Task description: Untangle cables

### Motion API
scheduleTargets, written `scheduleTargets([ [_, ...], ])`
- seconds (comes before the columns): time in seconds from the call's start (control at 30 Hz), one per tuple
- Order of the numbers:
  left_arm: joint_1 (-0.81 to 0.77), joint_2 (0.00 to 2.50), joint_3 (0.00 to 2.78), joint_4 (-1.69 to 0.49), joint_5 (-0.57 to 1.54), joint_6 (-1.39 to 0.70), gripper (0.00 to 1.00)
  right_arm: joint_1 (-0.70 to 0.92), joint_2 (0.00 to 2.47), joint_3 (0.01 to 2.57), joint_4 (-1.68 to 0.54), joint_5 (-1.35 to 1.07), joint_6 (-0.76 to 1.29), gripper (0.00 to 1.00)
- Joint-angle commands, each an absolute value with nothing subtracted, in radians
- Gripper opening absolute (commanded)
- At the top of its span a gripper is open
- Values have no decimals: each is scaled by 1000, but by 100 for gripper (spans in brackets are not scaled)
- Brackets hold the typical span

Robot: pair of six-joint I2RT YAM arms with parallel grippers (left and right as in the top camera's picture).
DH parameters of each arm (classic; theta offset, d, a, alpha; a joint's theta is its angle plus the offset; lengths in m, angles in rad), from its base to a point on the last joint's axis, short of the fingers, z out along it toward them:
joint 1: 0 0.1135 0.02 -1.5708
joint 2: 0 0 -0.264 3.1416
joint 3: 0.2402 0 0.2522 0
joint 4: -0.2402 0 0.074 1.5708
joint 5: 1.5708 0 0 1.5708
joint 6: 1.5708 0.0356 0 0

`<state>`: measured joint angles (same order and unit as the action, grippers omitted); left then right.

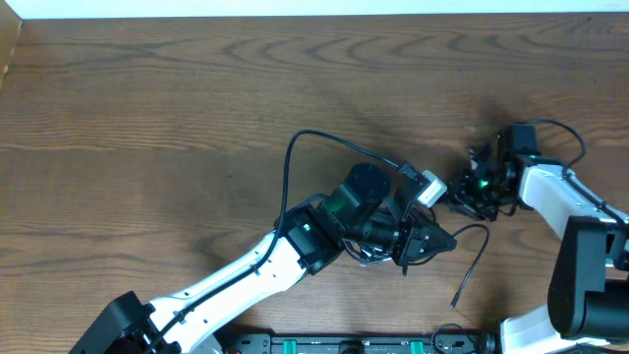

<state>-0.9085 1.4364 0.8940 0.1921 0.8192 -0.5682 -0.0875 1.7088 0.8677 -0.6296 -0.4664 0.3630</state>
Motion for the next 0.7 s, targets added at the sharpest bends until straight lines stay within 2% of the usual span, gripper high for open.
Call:
scheduleTargets([
  [0.0,-904,1436,896,169,849,-551,8,-128,1694,863,-636,-416,381,42],
  [0.47,-905,1437,896,108,849,-551,8,-154,1694,863,-636,-369,381,47],
  [0.57,-905,1437,896,32,848,-550,8,-154,1694,863,-636,-377,381,62],
  [0.67,-905,1437,896,-88,848,-550,8,-153,1694,863,-640,-393,381,72],
])
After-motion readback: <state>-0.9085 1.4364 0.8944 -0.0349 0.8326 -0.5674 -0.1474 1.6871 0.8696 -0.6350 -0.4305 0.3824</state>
